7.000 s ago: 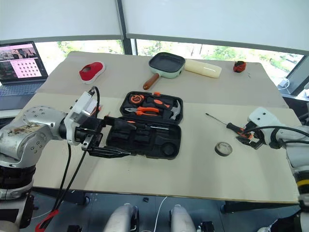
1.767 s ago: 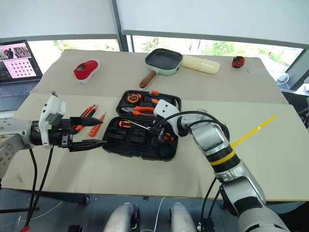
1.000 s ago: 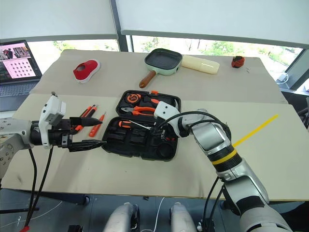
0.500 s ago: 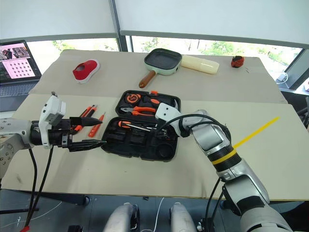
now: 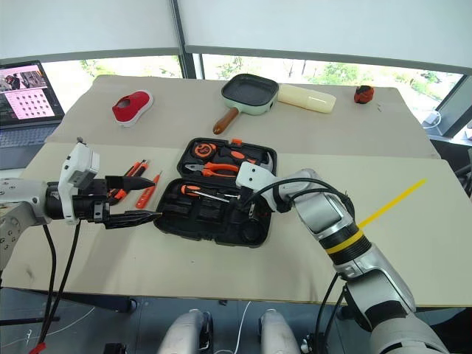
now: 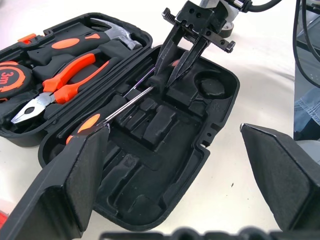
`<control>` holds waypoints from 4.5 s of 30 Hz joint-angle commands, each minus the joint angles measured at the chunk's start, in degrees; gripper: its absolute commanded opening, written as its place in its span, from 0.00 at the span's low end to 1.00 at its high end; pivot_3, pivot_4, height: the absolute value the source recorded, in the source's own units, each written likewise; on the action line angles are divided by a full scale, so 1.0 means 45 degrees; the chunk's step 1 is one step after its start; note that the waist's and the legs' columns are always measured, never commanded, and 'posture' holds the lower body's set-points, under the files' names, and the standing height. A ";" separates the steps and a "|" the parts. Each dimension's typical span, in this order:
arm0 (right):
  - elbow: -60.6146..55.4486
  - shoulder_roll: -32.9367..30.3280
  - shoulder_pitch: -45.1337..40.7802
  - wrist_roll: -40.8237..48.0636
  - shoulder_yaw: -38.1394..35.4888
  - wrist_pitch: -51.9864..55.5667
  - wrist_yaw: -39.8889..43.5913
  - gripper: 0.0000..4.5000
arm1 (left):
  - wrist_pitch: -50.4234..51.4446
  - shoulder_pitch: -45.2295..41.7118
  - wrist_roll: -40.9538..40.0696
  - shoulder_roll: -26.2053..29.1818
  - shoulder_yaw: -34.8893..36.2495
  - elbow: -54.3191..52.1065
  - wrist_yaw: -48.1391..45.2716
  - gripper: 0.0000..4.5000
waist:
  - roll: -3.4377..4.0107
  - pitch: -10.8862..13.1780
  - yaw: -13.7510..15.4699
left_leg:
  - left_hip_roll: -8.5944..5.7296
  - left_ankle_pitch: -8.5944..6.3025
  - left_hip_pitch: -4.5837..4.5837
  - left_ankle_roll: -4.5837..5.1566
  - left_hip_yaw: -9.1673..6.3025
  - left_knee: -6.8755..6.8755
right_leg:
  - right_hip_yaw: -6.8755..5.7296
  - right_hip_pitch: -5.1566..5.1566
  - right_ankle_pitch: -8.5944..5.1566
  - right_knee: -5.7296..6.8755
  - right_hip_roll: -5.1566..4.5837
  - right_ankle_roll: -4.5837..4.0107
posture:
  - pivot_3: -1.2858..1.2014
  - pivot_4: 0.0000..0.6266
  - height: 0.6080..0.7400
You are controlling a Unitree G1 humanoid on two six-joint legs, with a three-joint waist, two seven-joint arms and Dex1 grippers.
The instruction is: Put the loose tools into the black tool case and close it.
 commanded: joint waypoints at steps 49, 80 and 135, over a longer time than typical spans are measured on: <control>-0.0596 0.1056 -0.0106 0.0582 -0.0291 0.1402 -0.0278 0.01 | -0.0592 -0.0096 0.0188 0.0067 0.0074 -0.0148 -0.0035 1.00 | -0.0009 0.0001 -0.0001 | 0.0011 0.0000 -0.0006 -0.0002 0.0003 -0.0008 | -0.0003 -0.0013 0.0001 0.0004 0.0008 -0.0007 | 0.52 0.24 1.00; -0.5209 -0.1445 0.1082 0.5889 -0.5853 0.2738 0.1428 0.63 | 0.0389 0.4232 0.0334 -0.0293 0.4092 -0.1372 0.2166 1.00 | -0.0024 -0.0005 -0.0051 | 0.0023 -0.0008 -0.0005 -0.0007 -0.0009 -0.0054 | -0.0016 -0.0011 0.0008 -0.0044 0.0000 -0.0016 | 0.52 0.24 1.00; -1.1113 -0.3984 0.6964 1.0963 -0.8730 0.2909 -0.4691 1.00 | 0.4879 -0.9744 0.7654 -0.4243 -0.7528 1.4140 0.2763 0.09 | -0.0145 -0.0043 0.0145 | -0.0040 0.0028 -0.0030 -0.0026 -0.0109 -0.0043 | -0.0102 0.0042 -0.0011 -0.0036 -0.0033 -0.0012 | 0.52 0.24 1.00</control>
